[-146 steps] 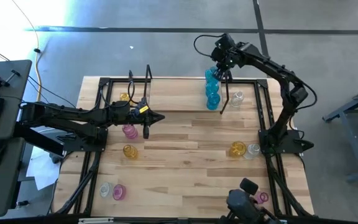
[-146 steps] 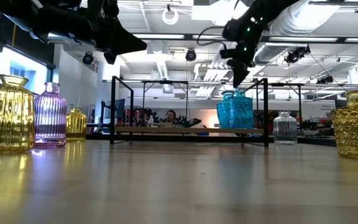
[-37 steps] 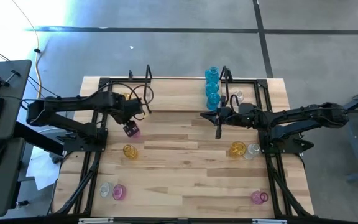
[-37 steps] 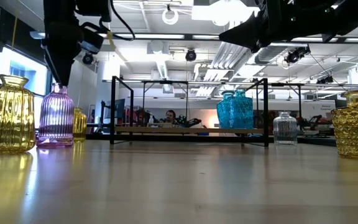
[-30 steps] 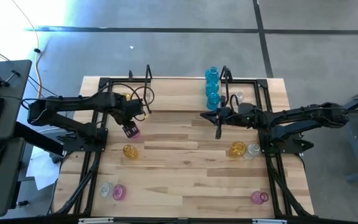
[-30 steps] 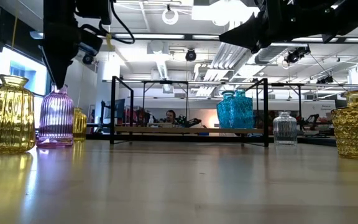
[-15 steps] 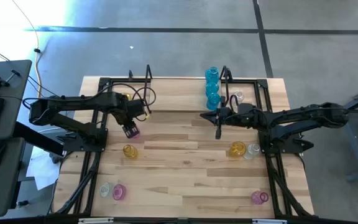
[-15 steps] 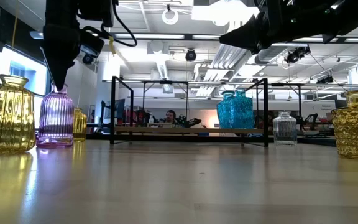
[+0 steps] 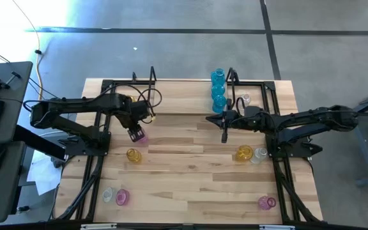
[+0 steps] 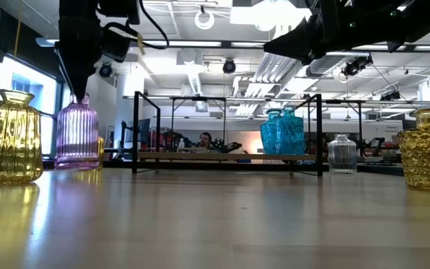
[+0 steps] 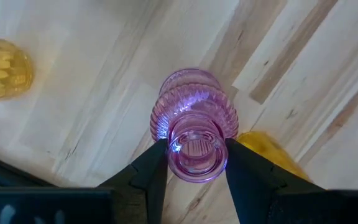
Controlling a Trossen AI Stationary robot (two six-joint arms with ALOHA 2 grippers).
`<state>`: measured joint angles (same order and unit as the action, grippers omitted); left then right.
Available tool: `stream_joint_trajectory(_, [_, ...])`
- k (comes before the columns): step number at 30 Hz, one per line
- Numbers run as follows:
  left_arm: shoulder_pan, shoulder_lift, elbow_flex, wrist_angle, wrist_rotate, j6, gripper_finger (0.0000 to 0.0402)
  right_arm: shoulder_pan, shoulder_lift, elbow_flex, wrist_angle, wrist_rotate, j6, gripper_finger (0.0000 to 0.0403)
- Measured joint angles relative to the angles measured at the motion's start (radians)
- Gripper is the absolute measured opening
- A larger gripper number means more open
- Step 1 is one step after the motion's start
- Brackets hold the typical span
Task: Sort vases onto shelf
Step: Put the top purple vase on the shelf
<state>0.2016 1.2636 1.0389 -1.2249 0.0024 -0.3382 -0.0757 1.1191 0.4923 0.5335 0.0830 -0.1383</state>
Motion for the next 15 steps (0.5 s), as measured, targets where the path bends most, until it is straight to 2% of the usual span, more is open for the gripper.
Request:
stream_joint_trajectory(8, [-0.029,0.015,0.072,0.025,0.023,-0.027,0.0129,0.0,0.0,0.0,0.0,0.0,0.0,0.0])
stream_joint_trajectory(15, [-0.049,0.133,0.246,0.015,0.023,0.045,0.0129,0.0,0.0,0.0,0.0,0.0,0.0,0.0])
